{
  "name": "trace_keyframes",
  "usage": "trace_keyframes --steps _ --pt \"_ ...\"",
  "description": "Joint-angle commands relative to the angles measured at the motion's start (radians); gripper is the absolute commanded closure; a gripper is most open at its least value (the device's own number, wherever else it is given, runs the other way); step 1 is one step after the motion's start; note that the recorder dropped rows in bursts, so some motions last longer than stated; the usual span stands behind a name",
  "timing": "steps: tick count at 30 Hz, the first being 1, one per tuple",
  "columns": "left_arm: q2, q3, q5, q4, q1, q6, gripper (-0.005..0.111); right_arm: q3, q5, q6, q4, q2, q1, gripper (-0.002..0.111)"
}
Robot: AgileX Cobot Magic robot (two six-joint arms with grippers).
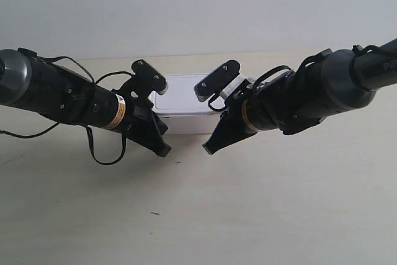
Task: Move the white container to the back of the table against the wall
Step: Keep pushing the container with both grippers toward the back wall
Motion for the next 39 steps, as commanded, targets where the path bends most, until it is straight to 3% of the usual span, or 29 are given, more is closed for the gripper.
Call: trace_keyframes --steps 1,13,27,39 --pt "0.019 -0.033 -0.002 -0.005 0.001 0.011 0.107 -0.036 -0.003 -0.049 -0.004 0.014 0.000 0.108" --pt "0.075 -0.122 0.003 -0.005 0.003 0.085 0.107 -0.103 0.063 -0.199 -0.004 0.088 0.000 0.108" --pt "0.138 -0.225 0.033 0.002 0.005 0.112 0.107 -0.196 0.179 -0.245 -0.004 0.158 0.000 0.108" --pt "0.182 -0.289 0.026 -0.080 0.070 0.131 0.107 -0.286 0.211 -0.225 -0.004 0.222 -0.024 0.108"
